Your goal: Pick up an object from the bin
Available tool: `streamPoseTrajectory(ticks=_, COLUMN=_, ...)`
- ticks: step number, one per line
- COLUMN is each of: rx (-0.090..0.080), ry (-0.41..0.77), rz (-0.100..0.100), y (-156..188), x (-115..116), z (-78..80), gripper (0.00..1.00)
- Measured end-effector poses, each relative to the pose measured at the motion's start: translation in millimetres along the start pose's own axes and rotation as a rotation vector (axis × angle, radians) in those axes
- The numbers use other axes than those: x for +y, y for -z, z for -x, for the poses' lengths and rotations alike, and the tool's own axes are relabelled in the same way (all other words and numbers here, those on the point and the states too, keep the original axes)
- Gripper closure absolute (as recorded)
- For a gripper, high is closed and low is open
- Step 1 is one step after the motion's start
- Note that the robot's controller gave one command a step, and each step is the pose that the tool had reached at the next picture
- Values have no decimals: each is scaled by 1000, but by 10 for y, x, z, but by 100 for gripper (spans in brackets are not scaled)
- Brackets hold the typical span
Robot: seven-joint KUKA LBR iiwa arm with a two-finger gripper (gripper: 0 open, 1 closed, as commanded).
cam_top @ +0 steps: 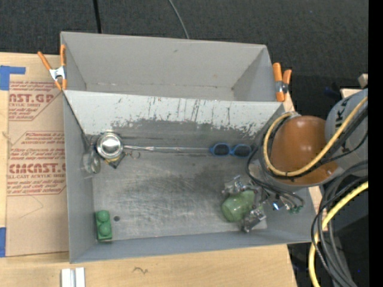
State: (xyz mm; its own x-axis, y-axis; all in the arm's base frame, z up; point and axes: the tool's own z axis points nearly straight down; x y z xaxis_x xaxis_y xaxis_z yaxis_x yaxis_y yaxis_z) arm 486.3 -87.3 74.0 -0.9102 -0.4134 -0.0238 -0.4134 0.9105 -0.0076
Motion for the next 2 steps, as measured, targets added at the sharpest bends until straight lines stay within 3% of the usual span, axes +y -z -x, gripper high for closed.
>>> streamPoseTrajectory(ticks=1, rx=3, ry=2, rz=1, y=8, x=8, z=1, gripper=100)
streamPoseTrajectory(ticks=2, rx=3, ry=2, rz=1, y=-2, x=7, z=-4, gripper=0)
